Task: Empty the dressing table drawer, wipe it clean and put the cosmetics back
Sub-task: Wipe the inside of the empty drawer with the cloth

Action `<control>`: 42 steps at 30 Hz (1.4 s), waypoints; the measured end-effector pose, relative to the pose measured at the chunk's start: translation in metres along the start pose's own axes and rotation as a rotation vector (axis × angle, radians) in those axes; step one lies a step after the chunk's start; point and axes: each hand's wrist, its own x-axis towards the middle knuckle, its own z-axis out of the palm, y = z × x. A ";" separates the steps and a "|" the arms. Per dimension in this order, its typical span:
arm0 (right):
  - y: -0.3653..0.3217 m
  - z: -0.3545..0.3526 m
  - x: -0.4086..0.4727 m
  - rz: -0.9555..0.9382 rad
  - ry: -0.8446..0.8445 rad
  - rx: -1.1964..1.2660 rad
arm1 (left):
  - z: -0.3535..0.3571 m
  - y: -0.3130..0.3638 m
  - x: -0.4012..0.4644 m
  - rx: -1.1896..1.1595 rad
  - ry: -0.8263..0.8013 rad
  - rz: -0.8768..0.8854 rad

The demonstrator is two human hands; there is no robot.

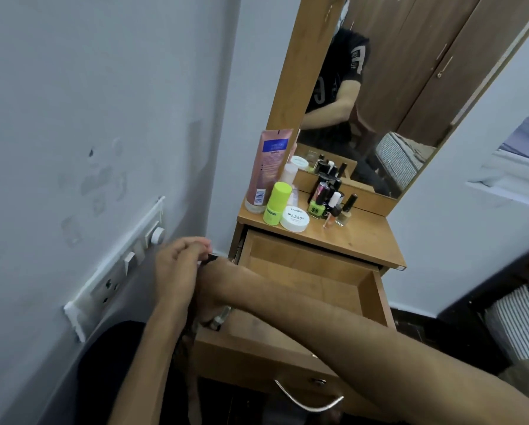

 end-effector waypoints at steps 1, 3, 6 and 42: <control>0.004 0.001 0.003 0.033 0.007 -0.067 | 0.003 -0.002 -0.004 0.016 -0.002 0.018; 0.018 0.002 0.008 0.111 0.012 -0.162 | 0.009 -0.004 -0.012 0.027 0.019 0.078; 0.042 -0.001 0.015 0.263 0.077 -0.176 | 0.012 -0.014 -0.015 0.021 0.061 0.148; 0.195 0.086 -0.247 0.697 1.247 1.888 | 0.234 0.035 -0.073 0.366 -0.743 0.405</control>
